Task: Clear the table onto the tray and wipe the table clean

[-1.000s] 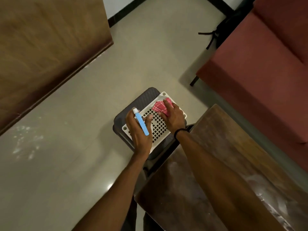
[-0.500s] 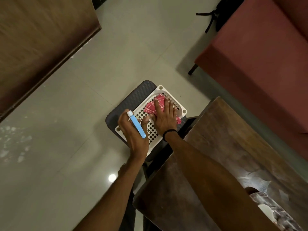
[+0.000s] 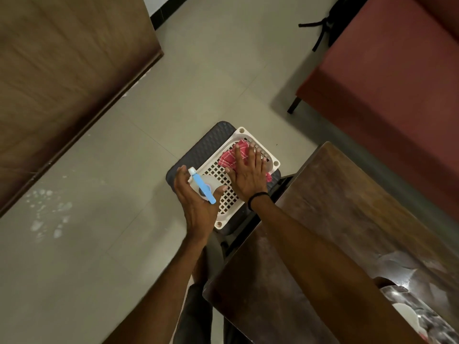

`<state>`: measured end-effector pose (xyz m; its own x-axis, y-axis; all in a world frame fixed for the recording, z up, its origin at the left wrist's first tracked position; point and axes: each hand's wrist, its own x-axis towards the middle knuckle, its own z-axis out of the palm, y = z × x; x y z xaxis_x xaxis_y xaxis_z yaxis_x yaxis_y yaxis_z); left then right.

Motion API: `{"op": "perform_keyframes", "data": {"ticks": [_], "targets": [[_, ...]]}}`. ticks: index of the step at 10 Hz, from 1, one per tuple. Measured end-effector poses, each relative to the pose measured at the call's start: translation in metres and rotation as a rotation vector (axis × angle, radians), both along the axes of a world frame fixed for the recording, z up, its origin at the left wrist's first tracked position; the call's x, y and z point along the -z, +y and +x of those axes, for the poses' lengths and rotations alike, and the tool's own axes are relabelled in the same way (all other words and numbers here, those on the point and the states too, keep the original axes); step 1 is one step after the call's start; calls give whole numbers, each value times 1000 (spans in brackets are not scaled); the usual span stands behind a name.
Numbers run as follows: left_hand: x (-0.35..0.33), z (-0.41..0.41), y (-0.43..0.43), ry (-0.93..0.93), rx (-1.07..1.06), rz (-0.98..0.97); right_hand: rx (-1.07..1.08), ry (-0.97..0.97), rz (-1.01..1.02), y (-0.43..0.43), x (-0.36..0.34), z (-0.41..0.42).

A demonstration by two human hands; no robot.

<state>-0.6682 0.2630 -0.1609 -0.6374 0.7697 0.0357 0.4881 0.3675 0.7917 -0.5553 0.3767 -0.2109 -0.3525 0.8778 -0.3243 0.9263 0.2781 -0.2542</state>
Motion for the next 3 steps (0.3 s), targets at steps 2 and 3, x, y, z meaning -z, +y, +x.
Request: {"op": "perform_keyframes", "data": {"ticks": [2, 3], "targets": [[-52, 15, -42, -17, -14, -187, 29, 36, 12, -21, -70, 22], [-99, 26, -56, 46, -33, -197, 56, 100, 37, -33, -128, 36]]}}
